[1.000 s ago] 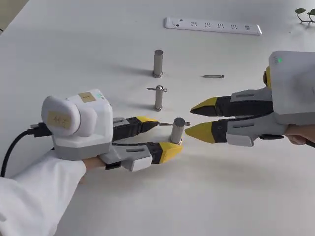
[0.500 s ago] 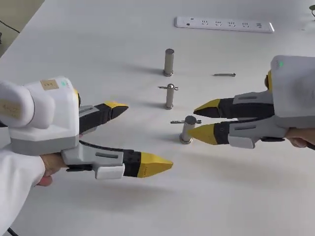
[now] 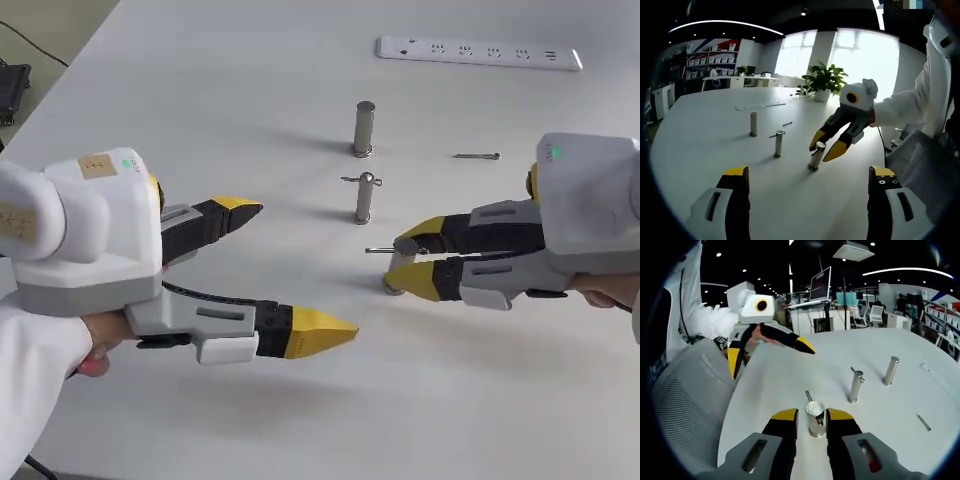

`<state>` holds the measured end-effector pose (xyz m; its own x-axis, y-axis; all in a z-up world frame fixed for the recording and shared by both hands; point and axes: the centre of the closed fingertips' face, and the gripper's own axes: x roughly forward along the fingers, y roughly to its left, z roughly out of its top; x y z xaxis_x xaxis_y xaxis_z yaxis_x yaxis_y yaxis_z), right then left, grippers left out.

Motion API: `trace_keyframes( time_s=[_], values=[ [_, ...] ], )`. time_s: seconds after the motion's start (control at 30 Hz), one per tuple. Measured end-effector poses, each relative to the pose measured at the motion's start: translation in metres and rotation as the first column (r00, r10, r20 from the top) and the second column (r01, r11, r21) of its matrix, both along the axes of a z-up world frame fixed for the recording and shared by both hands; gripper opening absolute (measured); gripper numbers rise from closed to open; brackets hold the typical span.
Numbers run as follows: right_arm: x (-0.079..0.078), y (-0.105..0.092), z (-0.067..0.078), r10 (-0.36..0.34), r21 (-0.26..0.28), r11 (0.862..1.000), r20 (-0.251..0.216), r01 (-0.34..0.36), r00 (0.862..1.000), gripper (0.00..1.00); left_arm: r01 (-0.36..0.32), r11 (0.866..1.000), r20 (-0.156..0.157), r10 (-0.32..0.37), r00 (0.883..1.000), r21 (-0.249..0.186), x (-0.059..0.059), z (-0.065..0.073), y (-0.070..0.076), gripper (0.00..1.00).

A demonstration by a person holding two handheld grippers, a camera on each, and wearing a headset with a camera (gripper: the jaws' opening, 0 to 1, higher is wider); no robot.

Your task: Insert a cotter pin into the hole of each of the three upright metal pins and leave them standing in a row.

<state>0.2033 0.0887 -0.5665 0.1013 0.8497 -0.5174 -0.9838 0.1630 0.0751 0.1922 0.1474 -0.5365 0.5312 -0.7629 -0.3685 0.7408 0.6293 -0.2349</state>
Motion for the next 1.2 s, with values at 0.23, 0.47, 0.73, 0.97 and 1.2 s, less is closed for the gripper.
trace_keyframes(
  time_s=[0.23,0.47,0.73,0.97,1.2],
  values=[
    [0.001,0.001,-0.001,-0.002,0.004,1.0,0.004,0.002,1.0,0.15,-0.011,1.0,-0.005,0.011,1.0,0.015,-0.003,-0.004,0.002,0.99],
    [0.004,0.002,-0.002,0.001,0.004,1.0,0.017,-0.001,1.0,0.11,-0.034,0.999,-0.007,0.034,0.999,0.014,-0.003,-0.005,0.006,0.99],
    [0.004,0.0,-0.002,0.021,-0.004,1.0,0.051,-0.02,0.999,0.09,-0.049,0.999,-0.008,0.049,0.999,0.015,-0.003,-0.006,0.009,0.99],
    [0.007,-0.004,-0.001,-0.002,-0.018,1.0,0.051,0.003,0.999,0.08,-0.047,0.999,-0.015,0.047,0.999,0.016,-0.003,-0.009,0.008,0.99],
    [0.028,-0.015,0.021,-0.054,0.034,0.998,0.075,0.051,0.996,0.08,-0.046,0.999,-0.024,0.047,0.999,0.02,-0.003,-0.011,0.008,0.99]
  ],
)
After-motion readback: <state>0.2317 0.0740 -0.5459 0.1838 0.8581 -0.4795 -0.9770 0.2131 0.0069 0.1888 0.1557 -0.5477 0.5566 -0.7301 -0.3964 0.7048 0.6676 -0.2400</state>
